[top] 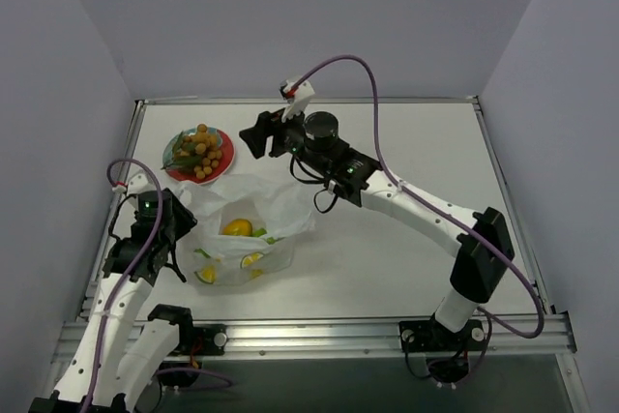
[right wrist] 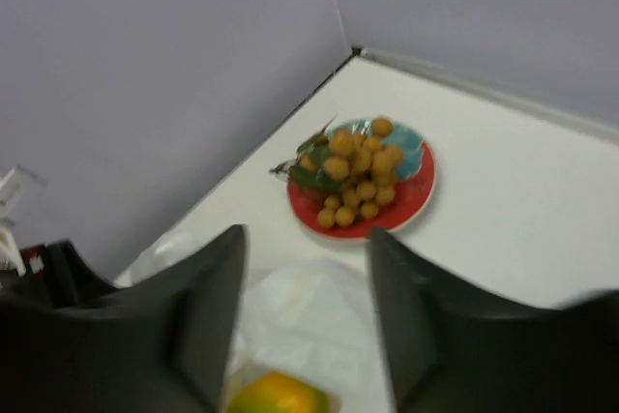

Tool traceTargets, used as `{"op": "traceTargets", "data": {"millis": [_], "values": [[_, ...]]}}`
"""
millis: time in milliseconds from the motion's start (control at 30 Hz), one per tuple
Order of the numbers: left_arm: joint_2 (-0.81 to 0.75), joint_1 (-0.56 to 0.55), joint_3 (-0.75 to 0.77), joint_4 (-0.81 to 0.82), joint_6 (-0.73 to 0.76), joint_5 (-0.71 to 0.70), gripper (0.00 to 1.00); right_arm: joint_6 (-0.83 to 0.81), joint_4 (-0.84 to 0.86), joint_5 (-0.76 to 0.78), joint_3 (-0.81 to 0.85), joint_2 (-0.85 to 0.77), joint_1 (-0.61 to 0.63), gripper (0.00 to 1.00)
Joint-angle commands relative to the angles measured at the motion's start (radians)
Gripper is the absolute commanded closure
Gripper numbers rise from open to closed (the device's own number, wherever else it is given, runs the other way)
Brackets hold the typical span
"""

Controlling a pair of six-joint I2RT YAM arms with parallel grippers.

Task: Take the fake fruits out of the plastic bag

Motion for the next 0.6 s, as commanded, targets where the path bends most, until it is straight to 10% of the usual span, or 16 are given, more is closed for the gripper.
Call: {"op": "traceTargets", "data": {"millis": [0,267,433,567], "values": [[-0.028,0.004,0.126,-0.023,0.028,-0.002,0.61,0.022,-0.046,0.116,-0.194,-0.124,0.08,0.59],[-0.126,0.001,0.344,-0.224,0.16,0.062,0.24,0.088,-0.08,0.129,-0.446,-0.164,0.227,0.79],[-0.111,0.0,0.501,-0.388,0.246,0.177,0.75,0.09,-0.051,0.192,-0.512,-0.144,0.261,0.88],[-0.036,-0.003,0.388,-0.301,0.213,0.561,0.81,0.114,-0.008,0.227,-0.555,-0.153,0.272,0.92]]}}
